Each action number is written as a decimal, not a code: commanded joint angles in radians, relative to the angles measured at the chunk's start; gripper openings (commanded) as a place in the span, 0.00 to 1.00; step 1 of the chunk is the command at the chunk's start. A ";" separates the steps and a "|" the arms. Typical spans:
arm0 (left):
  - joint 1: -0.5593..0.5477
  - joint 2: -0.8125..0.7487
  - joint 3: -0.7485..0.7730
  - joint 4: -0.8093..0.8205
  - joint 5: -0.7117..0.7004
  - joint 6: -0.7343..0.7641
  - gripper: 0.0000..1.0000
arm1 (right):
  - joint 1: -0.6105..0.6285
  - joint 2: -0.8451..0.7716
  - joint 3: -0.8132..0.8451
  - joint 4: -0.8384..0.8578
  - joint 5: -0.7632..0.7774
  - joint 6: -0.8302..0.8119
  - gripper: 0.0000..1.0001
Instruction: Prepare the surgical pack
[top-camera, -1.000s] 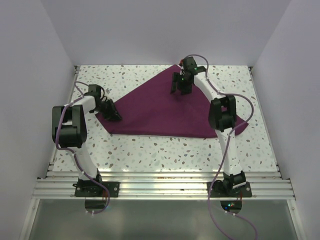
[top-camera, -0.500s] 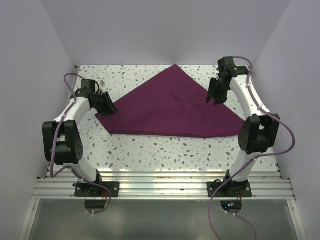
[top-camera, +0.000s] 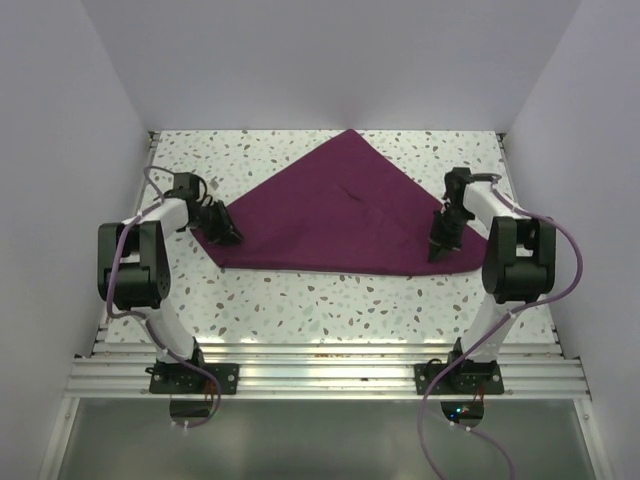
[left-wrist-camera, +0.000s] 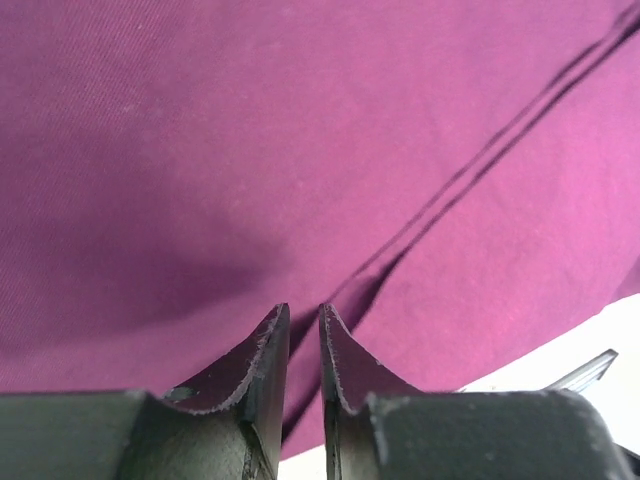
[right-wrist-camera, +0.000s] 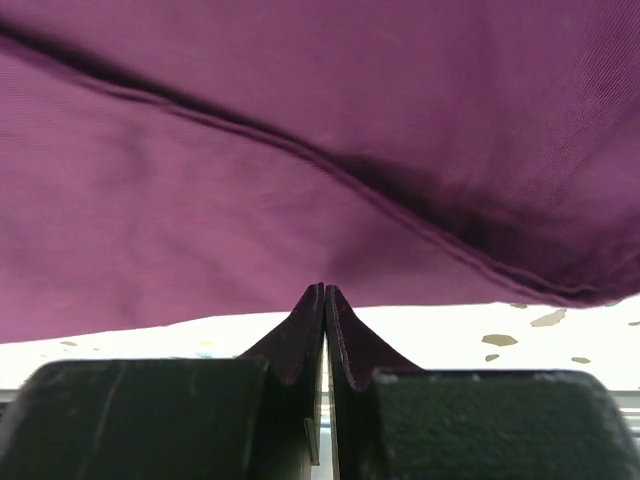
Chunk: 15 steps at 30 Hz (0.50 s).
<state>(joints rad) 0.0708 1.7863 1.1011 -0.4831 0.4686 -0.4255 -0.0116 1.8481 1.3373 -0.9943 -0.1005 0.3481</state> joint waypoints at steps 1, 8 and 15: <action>0.000 0.051 0.005 0.052 0.039 -0.025 0.21 | -0.028 -0.012 -0.061 0.069 -0.033 -0.014 0.04; 0.003 0.067 -0.001 0.035 -0.011 -0.010 0.21 | -0.044 0.059 -0.102 0.102 0.010 -0.029 0.05; -0.019 -0.115 0.058 -0.078 -0.080 0.028 0.33 | -0.044 0.022 -0.063 0.063 0.005 -0.040 0.06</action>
<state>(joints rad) 0.0666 1.7935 1.1015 -0.5121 0.4274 -0.4297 -0.0536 1.9022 1.2415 -0.9295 -0.0990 0.3309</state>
